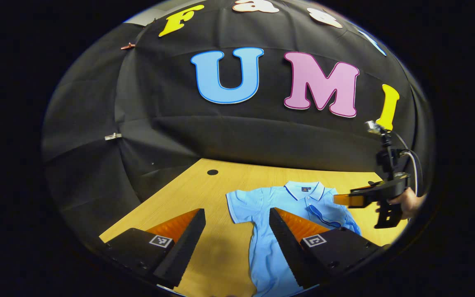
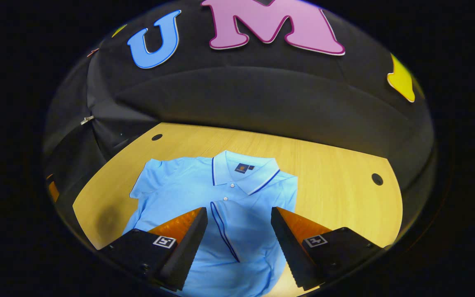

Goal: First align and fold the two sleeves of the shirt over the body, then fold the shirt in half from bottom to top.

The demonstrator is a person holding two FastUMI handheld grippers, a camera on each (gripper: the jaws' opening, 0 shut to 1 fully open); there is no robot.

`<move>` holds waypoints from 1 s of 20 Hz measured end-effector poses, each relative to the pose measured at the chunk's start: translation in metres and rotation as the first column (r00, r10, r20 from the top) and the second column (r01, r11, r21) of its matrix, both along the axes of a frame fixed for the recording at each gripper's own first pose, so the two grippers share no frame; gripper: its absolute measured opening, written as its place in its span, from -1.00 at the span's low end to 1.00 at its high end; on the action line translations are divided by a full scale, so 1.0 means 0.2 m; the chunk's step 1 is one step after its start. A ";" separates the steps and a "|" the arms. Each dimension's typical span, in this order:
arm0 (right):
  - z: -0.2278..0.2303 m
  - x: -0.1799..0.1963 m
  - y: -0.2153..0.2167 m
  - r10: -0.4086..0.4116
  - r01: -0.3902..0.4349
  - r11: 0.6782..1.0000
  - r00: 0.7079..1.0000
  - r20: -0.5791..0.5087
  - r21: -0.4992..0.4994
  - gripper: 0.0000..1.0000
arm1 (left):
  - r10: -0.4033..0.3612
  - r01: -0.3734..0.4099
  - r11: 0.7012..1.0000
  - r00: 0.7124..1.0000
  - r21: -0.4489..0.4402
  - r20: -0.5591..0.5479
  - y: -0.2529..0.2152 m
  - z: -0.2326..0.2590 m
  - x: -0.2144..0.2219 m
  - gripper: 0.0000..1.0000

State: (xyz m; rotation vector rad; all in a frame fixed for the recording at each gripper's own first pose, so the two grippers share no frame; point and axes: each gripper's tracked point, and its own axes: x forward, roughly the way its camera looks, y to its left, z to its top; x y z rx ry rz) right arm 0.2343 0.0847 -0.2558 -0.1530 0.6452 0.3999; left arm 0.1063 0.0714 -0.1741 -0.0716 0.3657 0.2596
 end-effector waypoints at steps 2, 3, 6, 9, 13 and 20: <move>0.12 -0.04 -0.13 -0.019 0.020 1.000 0.999 0.027 -0.005 0.92 | -0.023 0.022 1.000 1.000 -0.018 -0.013 0.07 -0.05 0.16 0.97; 0.20 -0.06 -0.22 -0.031 0.032 0.999 0.998 0.050 -0.013 0.92 | -0.023 0.022 1.000 0.999 -0.007 -0.029 0.13 -0.09 0.26 0.97; 0.37 -0.15 -0.49 -0.077 0.084 0.994 0.991 0.105 -0.067 0.93 | -0.042 0.039 0.998 0.997 -0.039 -0.072 0.22 -0.27 0.56 1.00; 0.47 -0.21 -0.64 -0.121 0.131 0.989 0.984 0.131 -0.074 0.93 | -0.028 0.022 0.998 0.994 -0.062 -0.108 0.29 -0.43 0.71 1.00; 0.53 -0.33 -0.83 -0.168 0.182 0.980 0.975 0.144 -0.084 0.93 | -0.022 0.015 0.999 0.986 -0.043 -0.166 0.38 -0.65 0.91 0.96; 0.64 -0.53 -1.08 -0.279 0.288 0.956 0.950 0.138 -0.056 0.92 | -0.024 0.006 0.998 0.958 -0.063 -0.285 0.45 -0.94 1.14 1.00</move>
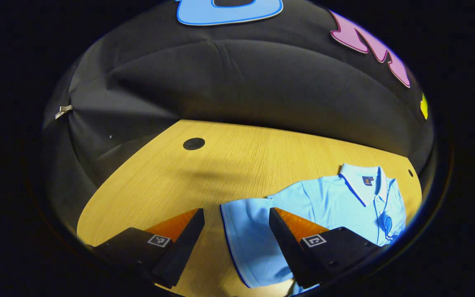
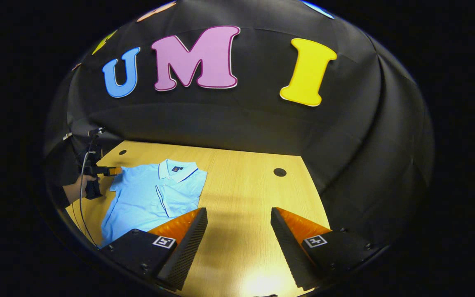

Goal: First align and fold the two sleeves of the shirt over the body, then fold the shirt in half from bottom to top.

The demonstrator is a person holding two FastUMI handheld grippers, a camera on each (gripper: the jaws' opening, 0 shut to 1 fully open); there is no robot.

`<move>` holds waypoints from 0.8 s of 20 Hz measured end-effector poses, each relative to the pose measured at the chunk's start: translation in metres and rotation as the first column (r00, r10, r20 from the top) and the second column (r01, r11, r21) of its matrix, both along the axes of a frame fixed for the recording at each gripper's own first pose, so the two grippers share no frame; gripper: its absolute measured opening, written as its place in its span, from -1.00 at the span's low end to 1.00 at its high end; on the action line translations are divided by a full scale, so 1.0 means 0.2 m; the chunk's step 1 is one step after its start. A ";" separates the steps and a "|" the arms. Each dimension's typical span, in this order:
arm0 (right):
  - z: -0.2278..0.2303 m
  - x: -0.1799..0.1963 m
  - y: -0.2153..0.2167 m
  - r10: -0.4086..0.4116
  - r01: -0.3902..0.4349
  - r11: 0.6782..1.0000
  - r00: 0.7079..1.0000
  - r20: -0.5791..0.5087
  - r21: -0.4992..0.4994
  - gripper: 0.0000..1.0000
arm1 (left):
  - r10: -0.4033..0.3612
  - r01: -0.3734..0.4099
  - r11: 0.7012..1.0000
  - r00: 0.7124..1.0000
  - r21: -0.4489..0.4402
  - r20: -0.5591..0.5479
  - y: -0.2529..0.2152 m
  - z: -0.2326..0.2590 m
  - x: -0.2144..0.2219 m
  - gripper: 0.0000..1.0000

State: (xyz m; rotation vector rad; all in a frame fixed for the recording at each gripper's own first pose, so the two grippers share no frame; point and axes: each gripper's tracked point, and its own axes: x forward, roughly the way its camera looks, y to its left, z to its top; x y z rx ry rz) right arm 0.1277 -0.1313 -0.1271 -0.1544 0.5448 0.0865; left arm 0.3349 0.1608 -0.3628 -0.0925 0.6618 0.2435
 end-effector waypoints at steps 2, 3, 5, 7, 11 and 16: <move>0.00 -0.05 -0.02 -0.010 0.010 1.000 1.000 -0.004 -0.005 0.92 | -0.005 0.006 1.000 1.000 0.014 -0.024 -0.02 -0.05 0.01 0.93; -0.02 -0.06 -0.02 -0.014 0.014 1.000 1.000 -0.010 -0.008 0.93 | -0.003 0.003 1.000 1.000 -0.002 -0.023 -0.03 -0.05 0.02 0.91; -0.06 -0.09 0.01 -0.025 0.026 0.999 0.999 -0.033 0.028 0.93 | -0.026 0.025 1.000 0.999 -0.016 -0.037 -0.08 -0.07 0.02 0.70; -0.11 -0.11 0.01 -0.040 0.042 0.998 0.998 -0.042 0.048 0.93 | -0.043 0.042 0.999 0.998 -0.013 -0.039 -0.12 -0.04 0.04 -0.26; -0.20 -0.14 -0.06 -0.097 0.104 0.990 0.992 -0.079 0.090 0.92 | -0.069 0.073 0.996 0.994 0.056 -0.085 -0.19 -0.04 0.03 -0.87; -0.22 -0.14 -0.11 -0.123 0.130 0.987 0.989 -0.076 0.096 0.94 | -0.145 0.146 0.989 0.988 0.021 -0.048 -0.40 0.13 0.06 -0.87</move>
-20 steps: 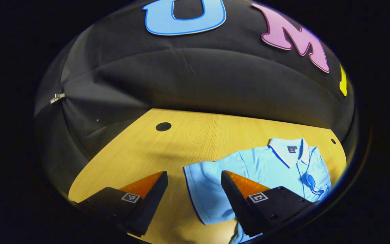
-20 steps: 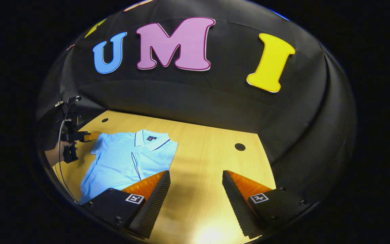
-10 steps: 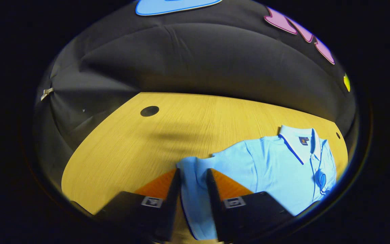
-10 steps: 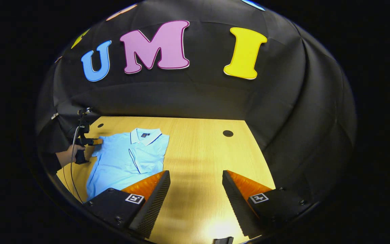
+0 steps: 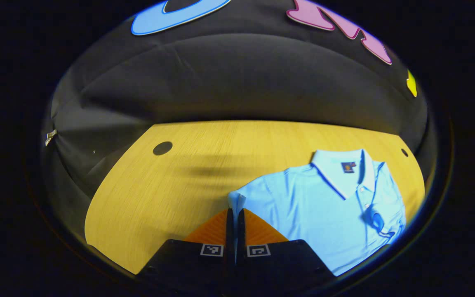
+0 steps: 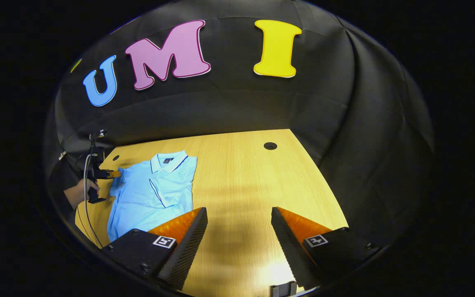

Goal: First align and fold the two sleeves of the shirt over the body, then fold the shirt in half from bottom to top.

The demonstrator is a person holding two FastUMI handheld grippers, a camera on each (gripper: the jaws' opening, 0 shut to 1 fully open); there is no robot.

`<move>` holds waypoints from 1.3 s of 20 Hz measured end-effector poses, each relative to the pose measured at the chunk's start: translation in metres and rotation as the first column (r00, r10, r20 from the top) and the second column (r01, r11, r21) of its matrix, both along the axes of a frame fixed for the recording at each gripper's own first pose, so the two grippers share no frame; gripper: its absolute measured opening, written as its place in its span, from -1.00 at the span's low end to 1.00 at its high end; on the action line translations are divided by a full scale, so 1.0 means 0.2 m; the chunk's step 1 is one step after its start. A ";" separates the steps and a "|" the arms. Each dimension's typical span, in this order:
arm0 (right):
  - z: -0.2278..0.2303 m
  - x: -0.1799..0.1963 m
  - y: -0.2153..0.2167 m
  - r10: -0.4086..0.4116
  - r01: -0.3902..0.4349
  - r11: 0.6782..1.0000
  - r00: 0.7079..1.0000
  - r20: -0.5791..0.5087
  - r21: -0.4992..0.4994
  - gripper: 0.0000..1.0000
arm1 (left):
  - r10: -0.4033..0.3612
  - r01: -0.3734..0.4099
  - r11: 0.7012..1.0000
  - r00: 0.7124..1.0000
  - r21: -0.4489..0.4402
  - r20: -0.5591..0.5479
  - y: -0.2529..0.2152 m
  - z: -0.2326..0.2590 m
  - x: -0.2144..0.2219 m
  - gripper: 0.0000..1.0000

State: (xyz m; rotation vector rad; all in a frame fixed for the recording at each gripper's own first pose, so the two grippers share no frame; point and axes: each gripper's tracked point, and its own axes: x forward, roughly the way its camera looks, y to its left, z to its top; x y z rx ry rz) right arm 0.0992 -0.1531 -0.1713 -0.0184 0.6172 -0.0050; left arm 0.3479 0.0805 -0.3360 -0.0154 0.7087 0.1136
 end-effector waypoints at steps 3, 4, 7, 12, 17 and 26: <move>0.01 0.00 0.00 0.007 -0.007 1.000 1.000 0.001 0.008 0.94 | -0.067 0.070 0.995 0.997 -0.070 0.040 -0.25 0.13 0.02 -0.87; 0.01 0.00 0.00 0.009 -0.009 1.000 1.000 0.000 0.014 0.94 | -0.091 0.095 0.991 0.995 -0.093 0.049 -0.33 0.17 0.00 -0.88; 0.02 0.00 -0.01 0.012 -0.012 1.000 1.000 0.007 0.020 0.94 | -0.147 0.156 0.975 0.987 -0.159 0.066 -0.57 0.22 -0.03 -0.88; 0.01 -0.03 0.03 0.017 -0.017 0.998 1.000 0.011 0.057 0.94 | -0.202 0.214 0.919 0.977 -0.330 0.069 -0.96 0.27 -0.17 -0.46; -0.06 -0.17 0.19 0.048 -0.046 0.994 0.999 -0.018 0.098 0.97 | -0.154 0.182 0.949 0.980 -0.257 0.124 -0.81 0.40 -0.57 0.95; -0.39 -0.78 0.70 0.201 -0.175 0.970 0.968 -0.152 0.166 0.97 | -0.110 0.109 0.985 0.994 -0.135 0.000 -0.52 0.22 -1.82 0.95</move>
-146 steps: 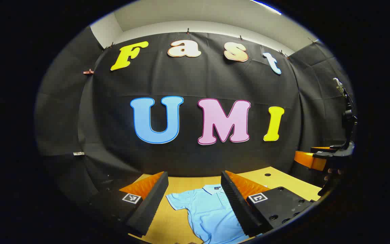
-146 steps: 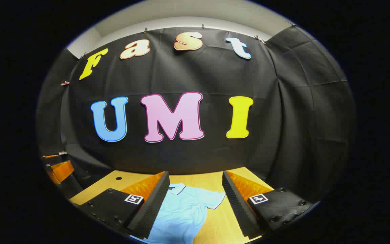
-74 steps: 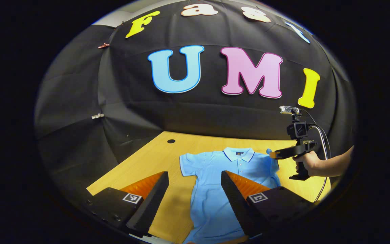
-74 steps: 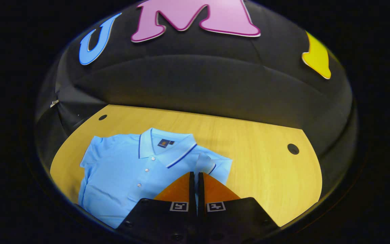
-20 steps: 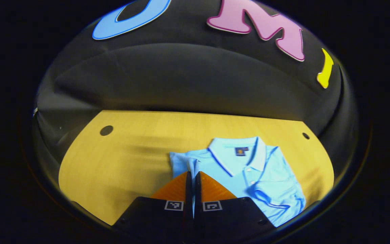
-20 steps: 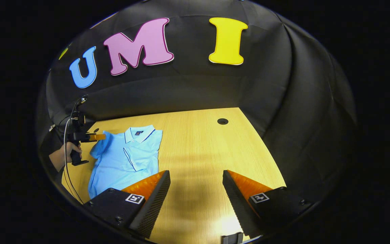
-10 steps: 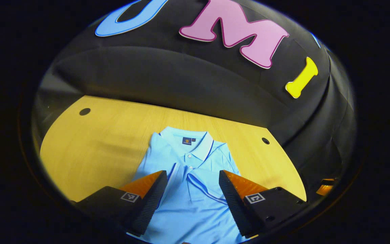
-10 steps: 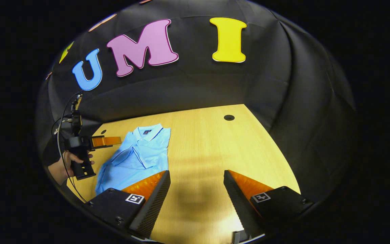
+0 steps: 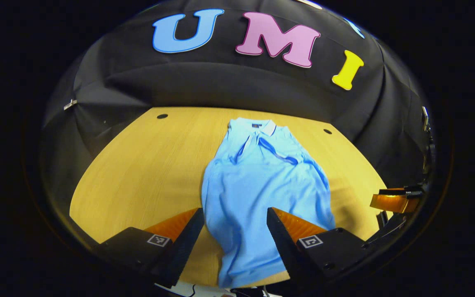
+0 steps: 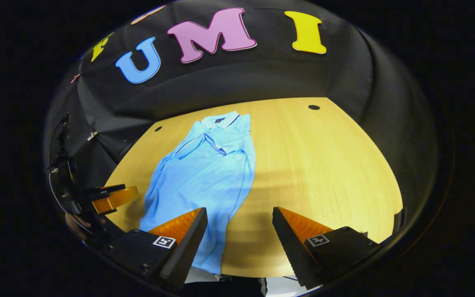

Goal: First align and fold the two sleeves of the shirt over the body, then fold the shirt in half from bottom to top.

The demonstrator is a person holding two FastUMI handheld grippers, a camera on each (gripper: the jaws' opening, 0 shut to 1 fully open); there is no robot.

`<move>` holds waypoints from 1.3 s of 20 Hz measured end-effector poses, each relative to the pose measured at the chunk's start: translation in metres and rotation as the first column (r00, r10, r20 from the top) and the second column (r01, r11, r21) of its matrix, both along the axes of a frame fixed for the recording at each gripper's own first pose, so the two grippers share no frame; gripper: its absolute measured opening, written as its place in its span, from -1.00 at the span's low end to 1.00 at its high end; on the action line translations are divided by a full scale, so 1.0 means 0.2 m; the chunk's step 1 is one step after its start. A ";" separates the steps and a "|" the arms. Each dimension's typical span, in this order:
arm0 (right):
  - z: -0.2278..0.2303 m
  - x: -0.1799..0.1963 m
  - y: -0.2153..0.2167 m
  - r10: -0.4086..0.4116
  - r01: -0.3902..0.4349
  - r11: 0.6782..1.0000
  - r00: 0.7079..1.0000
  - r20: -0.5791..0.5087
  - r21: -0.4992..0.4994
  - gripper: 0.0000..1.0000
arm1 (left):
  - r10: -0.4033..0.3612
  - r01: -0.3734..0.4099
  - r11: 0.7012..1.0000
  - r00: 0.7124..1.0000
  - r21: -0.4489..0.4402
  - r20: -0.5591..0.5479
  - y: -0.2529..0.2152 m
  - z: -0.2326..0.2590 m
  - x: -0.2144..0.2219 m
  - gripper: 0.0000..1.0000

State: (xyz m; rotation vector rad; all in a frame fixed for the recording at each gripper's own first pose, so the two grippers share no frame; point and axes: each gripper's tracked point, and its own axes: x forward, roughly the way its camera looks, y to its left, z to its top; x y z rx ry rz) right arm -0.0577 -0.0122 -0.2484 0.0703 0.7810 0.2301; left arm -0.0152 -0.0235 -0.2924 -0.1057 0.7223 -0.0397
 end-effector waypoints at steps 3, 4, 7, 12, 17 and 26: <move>-0.12 -0.14 0.10 0.032 -0.032 0.999 0.999 -0.040 -0.003 0.97 | 0.014 -0.014 1.000 0.999 0.000 -0.051 0.05 -0.12 -0.19 0.95; -0.17 -0.19 0.13 0.036 -0.036 0.999 0.997 -0.062 -0.002 0.98 | 0.014 -0.014 1.000 0.998 0.006 -0.066 0.05 -0.15 -0.24 0.95; -0.29 -0.29 0.22 0.035 -0.034 0.999 0.993 -0.116 0.013 0.97 | -0.022 0.024 1.000 0.994 0.013 -0.110 -0.02 -0.32 -0.37 0.95; -0.41 -0.37 0.24 0.014 -0.018 1.000 0.989 -0.148 -0.024 0.97 | -0.075 0.082 0.996 0.987 0.045 -0.145 -0.10 -0.45 -0.46 0.95; -0.47 -0.39 0.25 0.022 -0.036 0.995 0.989 -0.145 -0.096 0.98 | -0.101 0.116 0.987 0.985 0.107 -0.139 -0.12 -0.48 -0.45 0.98; -0.49 -0.35 0.20 -0.022 -0.010 0.980 0.987 -0.161 -0.197 -0.79 | -0.121 0.130 0.989 0.985 0.074 -0.121 -0.20 -0.48 -0.43 -0.64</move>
